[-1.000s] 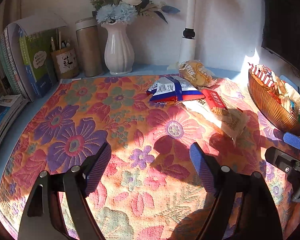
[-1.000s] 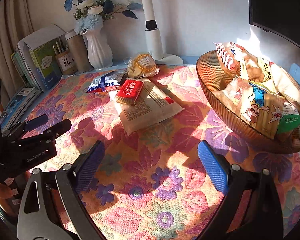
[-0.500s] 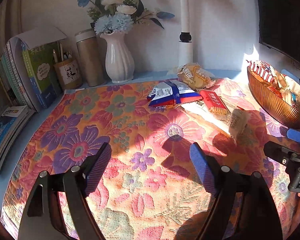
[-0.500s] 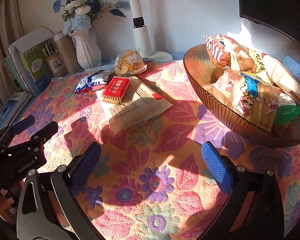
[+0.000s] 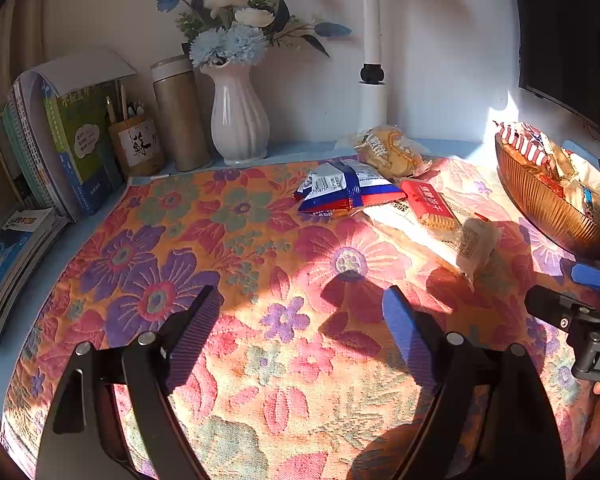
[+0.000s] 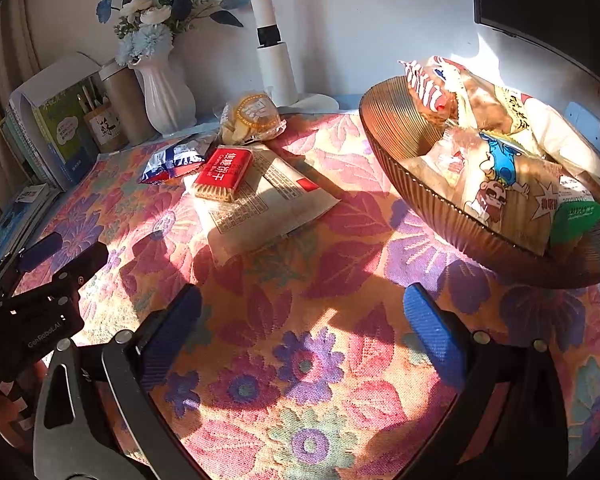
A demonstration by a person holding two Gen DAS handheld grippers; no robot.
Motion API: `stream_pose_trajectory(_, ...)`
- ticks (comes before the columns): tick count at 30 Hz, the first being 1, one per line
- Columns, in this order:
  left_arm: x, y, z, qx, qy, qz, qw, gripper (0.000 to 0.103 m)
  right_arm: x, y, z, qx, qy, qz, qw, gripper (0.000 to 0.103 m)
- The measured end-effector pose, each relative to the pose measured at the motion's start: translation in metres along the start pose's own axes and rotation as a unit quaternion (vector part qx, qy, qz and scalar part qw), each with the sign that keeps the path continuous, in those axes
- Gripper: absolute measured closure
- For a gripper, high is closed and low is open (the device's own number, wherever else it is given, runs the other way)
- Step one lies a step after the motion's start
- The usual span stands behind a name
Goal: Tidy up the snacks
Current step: 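Move both tools back toward the red biscuit box and blue-white bag, then grasp the blue-white bag with the left tool while the right tool grasps the red biscuit box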
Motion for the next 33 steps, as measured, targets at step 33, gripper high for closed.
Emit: stream_pose_trajectory(33, -0.146, -0.046, -0.109, 0.014, 0.192, 0.112, 0.9749, 0.02, -0.071, 0.036, -0.087, 0.04, 0.051, -0.057, 0.996, 0.027)
Point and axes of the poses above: each gripper's, at about its wrist camera, not at the fingertips, and x roughly against the way its jaws point, y to its left, z to its underside, the point moved 4 cm from there along -x, roughly the way its jaws point, and after that the axes turned 7 degrees about x, right-handed, at the moved point
